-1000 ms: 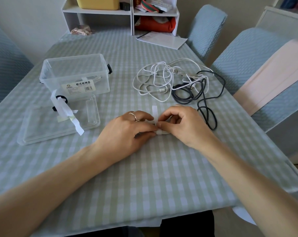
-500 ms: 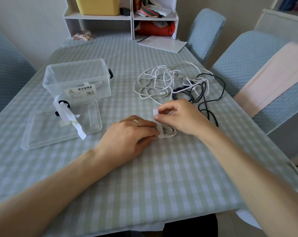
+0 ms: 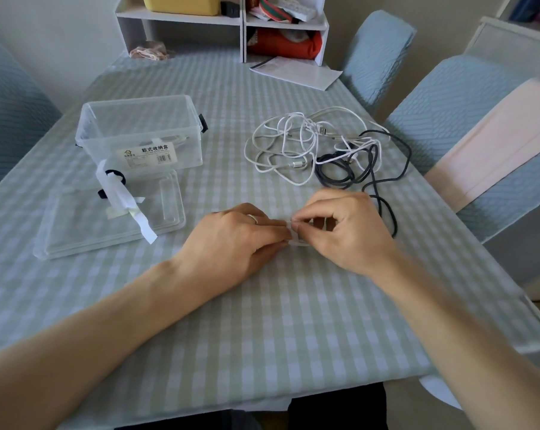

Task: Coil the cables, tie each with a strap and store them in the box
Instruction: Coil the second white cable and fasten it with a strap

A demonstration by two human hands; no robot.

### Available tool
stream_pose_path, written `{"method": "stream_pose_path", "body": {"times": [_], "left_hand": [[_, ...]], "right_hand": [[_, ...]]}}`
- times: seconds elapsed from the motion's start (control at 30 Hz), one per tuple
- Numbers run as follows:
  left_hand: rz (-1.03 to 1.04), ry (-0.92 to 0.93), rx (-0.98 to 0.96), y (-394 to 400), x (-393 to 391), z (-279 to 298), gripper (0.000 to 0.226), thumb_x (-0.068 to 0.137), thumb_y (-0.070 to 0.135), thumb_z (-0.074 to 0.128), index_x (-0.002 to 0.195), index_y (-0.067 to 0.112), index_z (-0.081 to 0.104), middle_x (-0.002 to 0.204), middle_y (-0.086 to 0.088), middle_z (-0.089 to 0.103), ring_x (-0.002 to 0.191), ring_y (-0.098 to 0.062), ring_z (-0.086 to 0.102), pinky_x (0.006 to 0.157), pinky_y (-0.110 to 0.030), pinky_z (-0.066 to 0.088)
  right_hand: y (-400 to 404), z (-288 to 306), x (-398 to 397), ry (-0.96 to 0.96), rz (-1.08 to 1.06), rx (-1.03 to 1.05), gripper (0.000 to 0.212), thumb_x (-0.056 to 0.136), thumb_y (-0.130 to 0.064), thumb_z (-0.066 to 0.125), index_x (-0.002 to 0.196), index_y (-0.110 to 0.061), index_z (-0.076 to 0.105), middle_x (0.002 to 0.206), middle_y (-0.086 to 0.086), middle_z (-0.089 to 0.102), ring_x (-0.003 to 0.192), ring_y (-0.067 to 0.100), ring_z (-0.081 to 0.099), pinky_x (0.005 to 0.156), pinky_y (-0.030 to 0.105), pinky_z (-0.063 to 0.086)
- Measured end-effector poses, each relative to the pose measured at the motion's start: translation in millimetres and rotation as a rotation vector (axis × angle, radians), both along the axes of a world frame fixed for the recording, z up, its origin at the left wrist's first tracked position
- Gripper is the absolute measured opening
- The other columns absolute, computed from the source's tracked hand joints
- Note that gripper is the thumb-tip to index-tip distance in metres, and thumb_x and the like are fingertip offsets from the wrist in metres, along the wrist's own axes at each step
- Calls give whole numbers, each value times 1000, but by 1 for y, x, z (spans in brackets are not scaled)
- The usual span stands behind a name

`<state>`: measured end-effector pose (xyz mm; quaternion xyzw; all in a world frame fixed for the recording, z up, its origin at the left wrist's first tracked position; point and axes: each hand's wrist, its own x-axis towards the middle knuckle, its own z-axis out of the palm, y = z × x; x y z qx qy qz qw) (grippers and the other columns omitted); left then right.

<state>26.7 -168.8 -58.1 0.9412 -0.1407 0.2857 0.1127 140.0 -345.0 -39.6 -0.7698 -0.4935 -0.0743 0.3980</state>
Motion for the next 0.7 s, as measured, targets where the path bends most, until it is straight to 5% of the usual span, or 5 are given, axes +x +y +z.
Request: {"method": "stream_pose_path", "body": {"times": [0.27, 0.5, 0.7], "left_hand": [[85, 20, -5, -5, -2, 5, 32, 92, 42, 44, 100, 36, 74, 82, 8, 74, 93, -20, 72, 48, -34, 54], [133, 50, -22, -4, -2, 2, 35, 92, 47, 40, 101, 39, 73, 86, 6, 73, 96, -16, 70, 52, -28, 47], [172, 42, -71, -6, -1, 1, 18, 87, 40, 61, 97, 35, 76, 85, 1, 73, 88, -20, 71, 54, -34, 52]], "right_hand": [[-9, -6, -13, -143, 20, -32, 7, 86, -12, 73, 83, -11, 79, 77, -2, 66, 66, 13, 63, 59, 31, 48], [-9, -15, -14, -342, 25, -24, 12, 88, -12, 69, 82, -6, 78, 77, 4, 68, 68, 24, 64, 55, 38, 51], [-8, -16, -16, -436, 18, -21, 15, 90, -11, 69, 79, -6, 78, 74, 3, 66, 65, 25, 61, 51, 37, 49]]}}
